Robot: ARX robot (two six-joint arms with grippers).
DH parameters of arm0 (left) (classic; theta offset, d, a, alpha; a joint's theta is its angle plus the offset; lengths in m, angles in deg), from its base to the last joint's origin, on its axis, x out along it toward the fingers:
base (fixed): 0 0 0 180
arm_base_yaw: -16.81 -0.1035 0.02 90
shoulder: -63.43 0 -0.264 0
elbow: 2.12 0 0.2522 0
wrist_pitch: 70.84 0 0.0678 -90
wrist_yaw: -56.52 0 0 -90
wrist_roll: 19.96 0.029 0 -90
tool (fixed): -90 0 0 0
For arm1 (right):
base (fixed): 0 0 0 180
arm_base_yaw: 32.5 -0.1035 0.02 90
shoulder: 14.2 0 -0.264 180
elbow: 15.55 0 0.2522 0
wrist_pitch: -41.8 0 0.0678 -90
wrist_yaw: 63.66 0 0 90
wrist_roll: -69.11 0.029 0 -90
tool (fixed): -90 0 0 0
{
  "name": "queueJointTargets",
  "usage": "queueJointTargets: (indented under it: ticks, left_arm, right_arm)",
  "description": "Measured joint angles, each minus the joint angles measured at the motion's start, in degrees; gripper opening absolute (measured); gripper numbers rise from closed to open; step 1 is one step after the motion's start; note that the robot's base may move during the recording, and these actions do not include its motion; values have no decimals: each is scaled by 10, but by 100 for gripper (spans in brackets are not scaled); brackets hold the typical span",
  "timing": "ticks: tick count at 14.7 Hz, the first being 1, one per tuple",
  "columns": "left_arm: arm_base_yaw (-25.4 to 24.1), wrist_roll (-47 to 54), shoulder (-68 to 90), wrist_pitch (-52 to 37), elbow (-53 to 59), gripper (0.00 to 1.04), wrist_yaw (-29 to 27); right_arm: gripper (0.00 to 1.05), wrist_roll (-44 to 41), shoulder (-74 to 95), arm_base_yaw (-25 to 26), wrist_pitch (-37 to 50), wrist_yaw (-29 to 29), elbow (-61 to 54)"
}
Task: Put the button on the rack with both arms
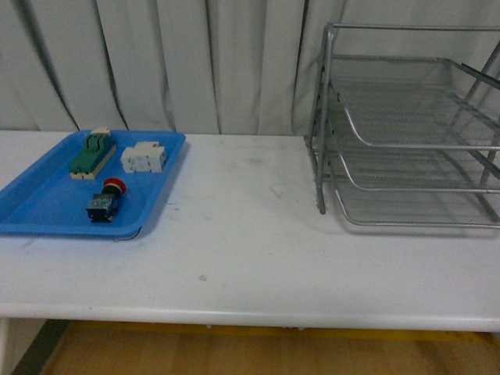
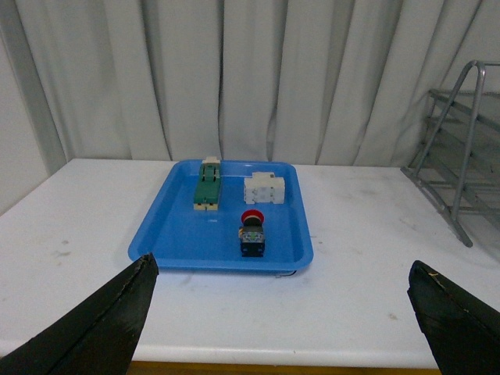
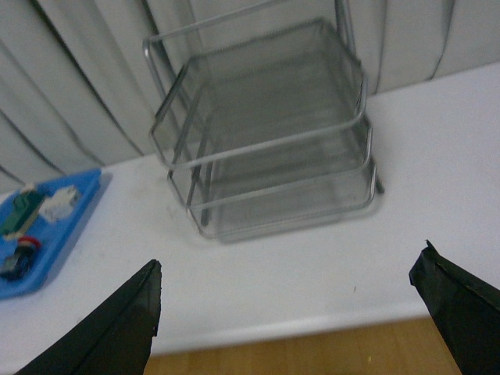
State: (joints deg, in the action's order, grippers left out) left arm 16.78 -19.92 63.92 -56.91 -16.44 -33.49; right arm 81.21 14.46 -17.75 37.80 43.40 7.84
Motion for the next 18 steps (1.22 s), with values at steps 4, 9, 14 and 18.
queueJointTargets:
  ticks: [4, 9, 14, 18]
  left_arm:
    - [0, 0, 0, 0, 0, 98, 0]
    - [0, 0, 0, 0, 0, 98, 0]
    - [0, 0, 0, 0, 0, 98, 0]
    - [0, 0, 0, 0, 0, 98, 0]
  right_arm:
    - [98, -26, 310, -2, 236, -47, 132]
    - [98, 61, 698, -37, 270, -80, 343]
    - [98, 484, 780, -58, 582, 24, 268]
    - [98, 606, 819, -57, 641, 32, 260]
